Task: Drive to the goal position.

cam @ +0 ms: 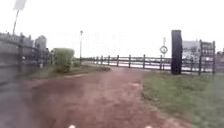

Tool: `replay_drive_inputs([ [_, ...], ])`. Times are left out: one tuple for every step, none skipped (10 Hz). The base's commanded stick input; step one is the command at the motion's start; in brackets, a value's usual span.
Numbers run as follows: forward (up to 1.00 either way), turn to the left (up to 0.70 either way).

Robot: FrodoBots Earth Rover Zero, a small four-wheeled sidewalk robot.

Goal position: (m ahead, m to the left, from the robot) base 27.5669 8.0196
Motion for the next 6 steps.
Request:
replay_drive_inputs([
  [1.00, 0.12],
  [1.00, 0.12],
  [1.00, 0.12],
  [1.00, -0.28],
  [1.00, -0.28],
  [1.00, -0.28],
])
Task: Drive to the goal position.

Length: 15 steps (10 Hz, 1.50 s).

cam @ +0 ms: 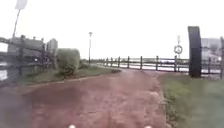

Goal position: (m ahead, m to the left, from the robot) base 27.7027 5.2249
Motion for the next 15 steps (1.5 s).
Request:
replay_drive_inputs([
  [1.00, 0.12],
  [1.00, 0.12],
  [1.00, 0.12],
  [1.00, -0.13],
  [1.00, -0.28],
  [1.00, -0.28],
  [1.00, -0.28],
  [1.00, -0.28],
  [1.00, -0.28],
  [1.00, -0.28],
  [1.00, -0.28],
  [1.00, -0.28],
  [1.00, -0.28],
  [1.00, -0.28],
  [1.00, -0.28],
])
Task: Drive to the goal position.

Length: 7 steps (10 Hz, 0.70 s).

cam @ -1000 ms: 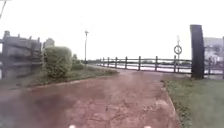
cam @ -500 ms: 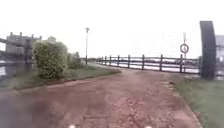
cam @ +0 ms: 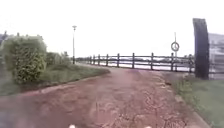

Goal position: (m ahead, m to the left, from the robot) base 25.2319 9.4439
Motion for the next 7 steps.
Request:
replay_drive_inputs([
  [1.00, -0.28],
  [1.00, -0.28],
  [1.00, -0.28],
  [1.00, -0.28],
  [1.00, -0.28],
  [1.00, -0.28],
  [1.00, -0.28],
])
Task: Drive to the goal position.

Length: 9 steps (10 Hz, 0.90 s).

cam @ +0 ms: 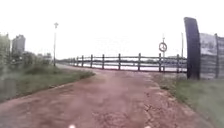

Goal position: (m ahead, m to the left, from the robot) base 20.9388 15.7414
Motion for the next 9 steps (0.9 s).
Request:
replay_drive_inputs([
  [1.00, -0.28],
  [1.00, -0.28],
  [1.00, -0.28],
  [1.00, -0.28],
  [1.00, -0.28],
  [1.00, -0.28],
  [1.00, -0.28],
  [1.00, -0.19],
  [1.00, 0.00],
])
